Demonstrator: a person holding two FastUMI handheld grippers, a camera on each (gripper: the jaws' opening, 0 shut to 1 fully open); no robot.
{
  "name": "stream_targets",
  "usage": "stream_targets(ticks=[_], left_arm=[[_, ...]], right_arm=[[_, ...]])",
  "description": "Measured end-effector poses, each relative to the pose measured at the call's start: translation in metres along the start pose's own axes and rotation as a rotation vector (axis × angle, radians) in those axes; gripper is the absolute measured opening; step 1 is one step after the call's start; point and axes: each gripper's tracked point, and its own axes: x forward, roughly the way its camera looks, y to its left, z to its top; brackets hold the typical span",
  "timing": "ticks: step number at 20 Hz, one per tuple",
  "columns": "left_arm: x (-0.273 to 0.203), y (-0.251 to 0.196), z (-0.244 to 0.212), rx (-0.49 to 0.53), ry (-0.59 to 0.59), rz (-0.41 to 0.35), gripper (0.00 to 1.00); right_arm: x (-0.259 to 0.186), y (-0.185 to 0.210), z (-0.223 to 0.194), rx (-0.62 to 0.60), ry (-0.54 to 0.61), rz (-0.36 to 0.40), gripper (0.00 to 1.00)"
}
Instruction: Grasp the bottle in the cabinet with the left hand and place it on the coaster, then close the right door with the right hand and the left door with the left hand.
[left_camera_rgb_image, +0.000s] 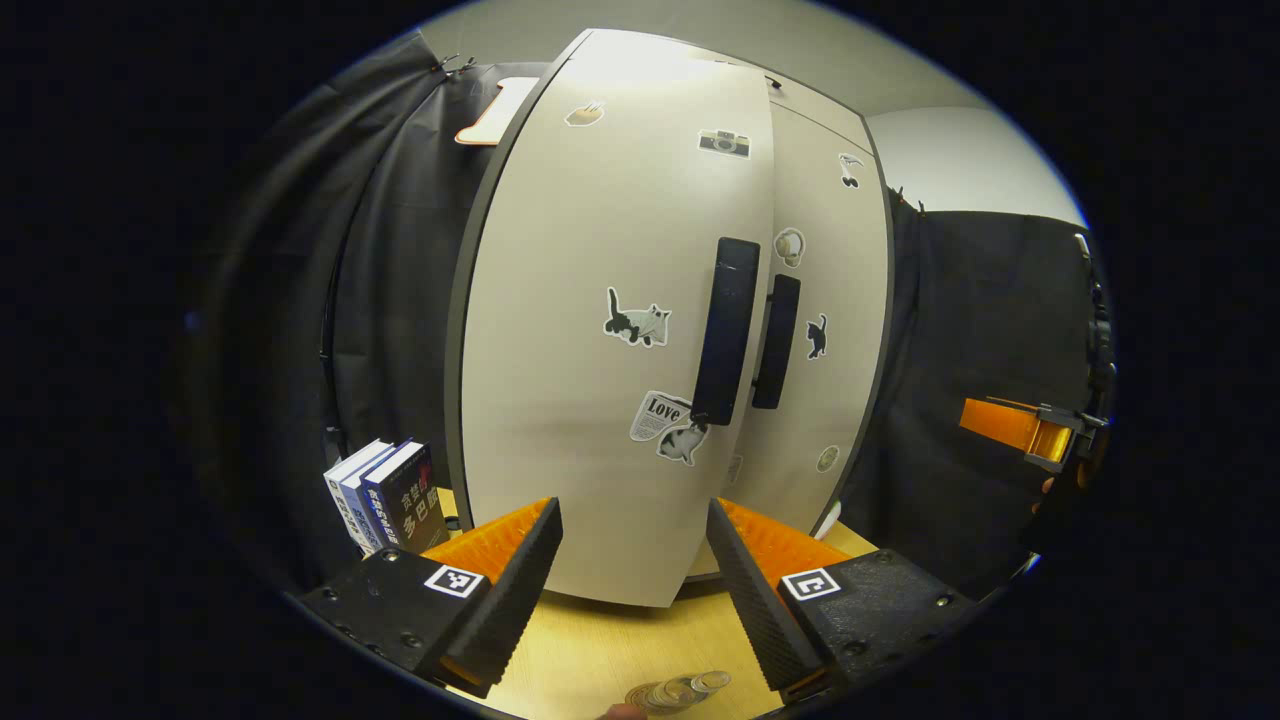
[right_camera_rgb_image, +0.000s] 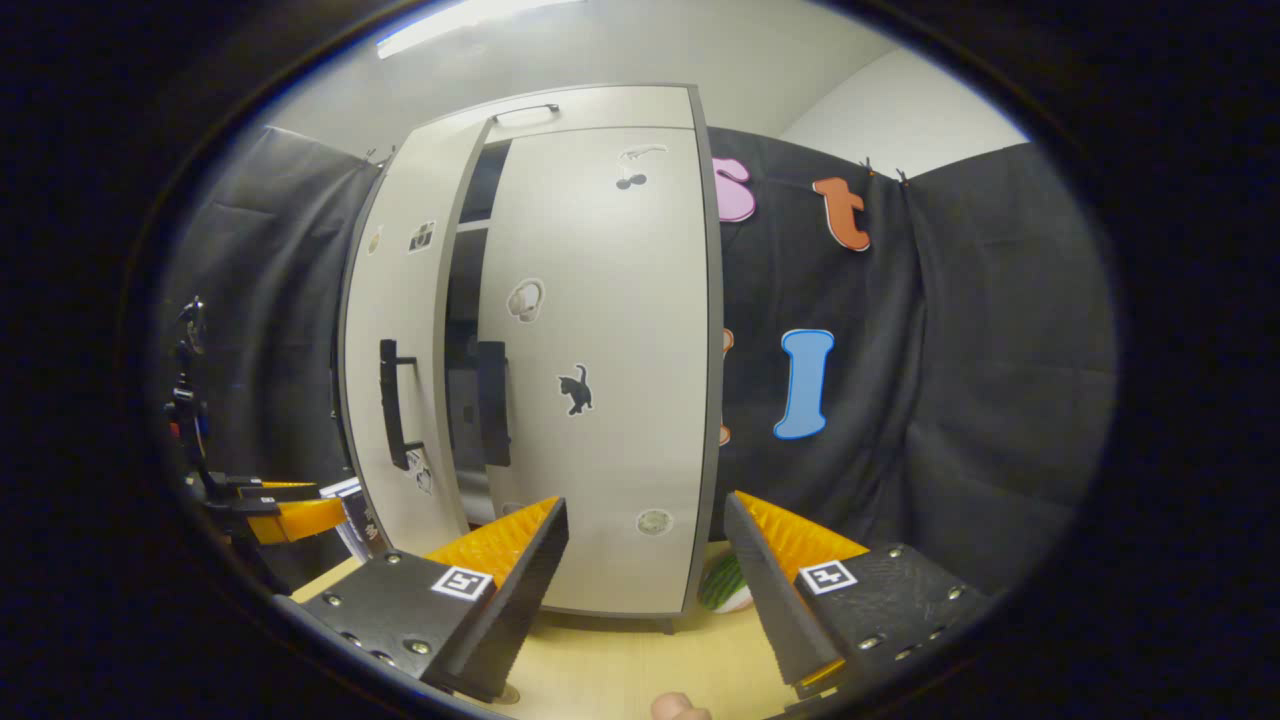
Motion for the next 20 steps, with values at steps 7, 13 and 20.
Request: stream_targets(ticks=[7, 13, 20], left_arm=[[-0.002, 0.002, -0.002, 0.004, 0.009, 0.012, 0.93], [-0.002, 0.004, -0.001, -0.001, 0.011, 0.027, 0.93], [0.000, 0.003, 0.012, -0.011, 0.000, 0.038, 0.93]], right_arm=[[-0.001, 0.002, -0.008, -0.001, 0.014, 0.003, 0.96], [0.000, 0.002, -0.015, 0.005, 0.030, 0.004, 0.96], [0.002, 0.005, -0.012, -0.006, 0.024, 0.009, 0.93]])
